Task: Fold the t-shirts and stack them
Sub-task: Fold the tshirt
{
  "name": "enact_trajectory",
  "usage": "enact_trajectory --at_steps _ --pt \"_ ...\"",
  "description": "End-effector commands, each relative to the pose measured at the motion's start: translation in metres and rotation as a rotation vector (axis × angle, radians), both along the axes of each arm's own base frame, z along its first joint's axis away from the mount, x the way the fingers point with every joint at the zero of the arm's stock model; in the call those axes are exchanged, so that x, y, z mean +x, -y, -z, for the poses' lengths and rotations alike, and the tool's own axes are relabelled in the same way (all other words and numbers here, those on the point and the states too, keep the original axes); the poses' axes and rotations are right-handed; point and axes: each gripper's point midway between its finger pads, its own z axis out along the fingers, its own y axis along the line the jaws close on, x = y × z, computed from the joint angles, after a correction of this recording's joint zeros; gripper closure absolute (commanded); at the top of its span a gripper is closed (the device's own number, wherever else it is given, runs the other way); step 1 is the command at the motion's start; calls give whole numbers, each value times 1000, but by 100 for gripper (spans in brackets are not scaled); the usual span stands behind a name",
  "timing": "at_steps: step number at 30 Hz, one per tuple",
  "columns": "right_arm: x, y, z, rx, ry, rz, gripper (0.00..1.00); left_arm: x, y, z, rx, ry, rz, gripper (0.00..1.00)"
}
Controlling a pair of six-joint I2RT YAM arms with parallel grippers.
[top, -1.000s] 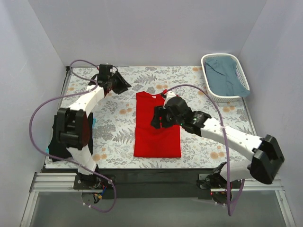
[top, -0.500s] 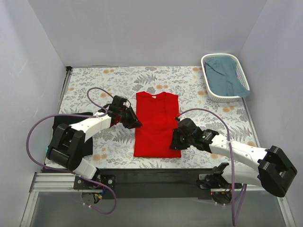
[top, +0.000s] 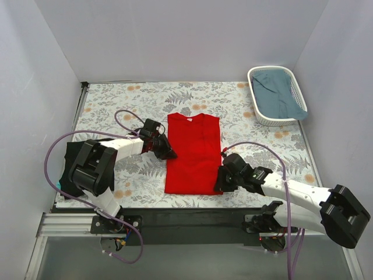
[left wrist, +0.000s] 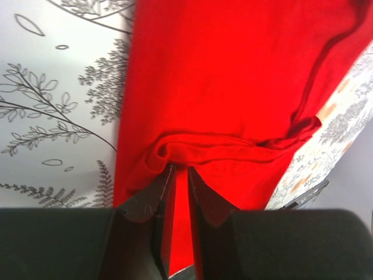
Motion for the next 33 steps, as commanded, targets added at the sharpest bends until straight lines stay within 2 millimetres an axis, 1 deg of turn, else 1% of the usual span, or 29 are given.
enact_trajectory --at_steps 1,3,4,6,10,11,13,14,15,16,17,18,19,20,21,22,23,24,27,28,29,30,31,32,33 --pt "-4 4 3 23 -9 27 78 9 0 0 9 13 -18 87" --pt "-6 6 6 24 -14 33 78 10 -1 1 16 15 -23 87" --pt "-10 10 11 16 -23 36 78 10 -1 1 20 18 -25 87" --pt "-13 13 13 17 -28 39 78 13 0 -2 17 27 -26 85" --pt "-15 16 15 17 -31 50 78 18 1 -11 16 46 -20 84" --pt "-16 17 15 17 -32 51 78 23 2 -15 18 60 -22 84" --pt "-15 17 10 24 -22 57 78 25 1 -19 27 65 -11 83" --pt "-13 16 5 34 -15 59 78 27 1 -26 26 80 -7 81" --pt "-13 16 -1 43 -7 62 75 33 2 -36 17 104 0 76" --pt "-11 16 -6 45 8 70 72 31 0 -42 32 110 18 73" --pt "-9 17 -17 56 19 79 66 31 -2 -53 34 136 19 70" --pt "-10 17 -22 63 22 82 63 26 -8 -55 65 123 11 65" --pt "-5 21 -24 50 42 107 59 22 -13 -57 85 118 9 64" --pt "-6 21 -30 69 48 120 54 17 -20 -58 113 114 10 63" --pt "-8 24 -30 65 38 124 54 10 -28 -62 141 117 5 63" --pt "-11 24 -29 73 30 124 53 -3 -35 -60 164 85 10 48" --pt "-13 24 -30 85 25 125 51 -12 -39 -59 170 78 13 43" --pt "-15 25 -27 85 11 131 51 -28 -45 -60 168 69 15 41" --pt "-18 27 -21 78 -8 145 50 -54 -53 -56 165 32 17 41" --pt "-23 25 -21 90 -33 129 51 -66 -56 -52 158 14 19 41" --pt "-23 25 -19 85 -41 129 52 -74 -55 -51 148 8 30 46" --pt "-23 25 -18 81 -45 130 53 -83 -55 -47 138 -18 28 46" --pt "-23 24 -18 81 -49 131 53 -90 -56 -48 127 -21 28 48" --pt "-23 24 -17 74 -56 132 54 -102 -57 -40 125 -50 41 50" --pt "-22 24 -17 73 -58 135 55 -108 -58 -37 126 -61 42 51"
